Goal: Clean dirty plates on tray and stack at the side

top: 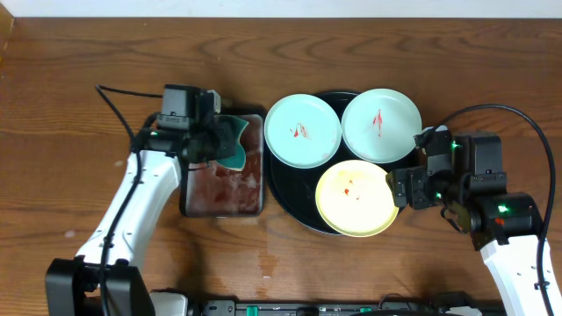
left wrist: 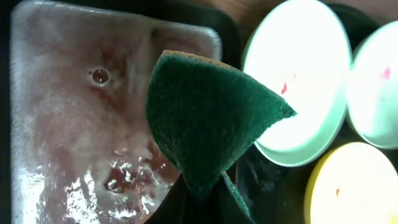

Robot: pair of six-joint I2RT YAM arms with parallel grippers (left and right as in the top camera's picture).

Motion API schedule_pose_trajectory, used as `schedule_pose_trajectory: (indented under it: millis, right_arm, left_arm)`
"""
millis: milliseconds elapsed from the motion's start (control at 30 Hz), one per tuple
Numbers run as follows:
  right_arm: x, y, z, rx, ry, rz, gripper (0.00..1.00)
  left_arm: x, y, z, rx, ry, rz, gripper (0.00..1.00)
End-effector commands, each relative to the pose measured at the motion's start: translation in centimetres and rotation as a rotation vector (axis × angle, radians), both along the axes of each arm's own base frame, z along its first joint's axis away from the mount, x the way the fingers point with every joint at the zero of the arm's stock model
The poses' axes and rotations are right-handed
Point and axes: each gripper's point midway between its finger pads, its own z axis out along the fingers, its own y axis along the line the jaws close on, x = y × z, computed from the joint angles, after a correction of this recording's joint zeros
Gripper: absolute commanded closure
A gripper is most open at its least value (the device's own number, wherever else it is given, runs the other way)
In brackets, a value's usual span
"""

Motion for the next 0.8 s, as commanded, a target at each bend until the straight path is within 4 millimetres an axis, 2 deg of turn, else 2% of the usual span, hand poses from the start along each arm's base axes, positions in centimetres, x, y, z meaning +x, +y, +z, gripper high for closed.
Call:
schedule_pose_trajectory:
  millis: [0,267,433,767]
  right_arm:
    - [0.2,0.4,0.7,0.004,-0.018,0.023,0.08]
    - [0.1,0.4,0.7,0.004,-0.016,0.023,0.08]
    - [0.1,0.4,0.6,0.004,-0.015,0.023,0.08]
    - [0.1,0.4,0.6,0.004,-0.015,0.023,0.06]
  left_arm:
    - [-0.3,-0.2,1.6,-0.067,-0.048,-0.063,0.93]
    - [-0.5,-0.4,4.1,-0.319,-0.066,-0.100,0.93]
    - [-0.4,0.9,4.8,-0.376,-0.078,-0.073,0.93]
    - [-0.3,1.8,5.3,-0.417,-0.089,-0.055,0.93]
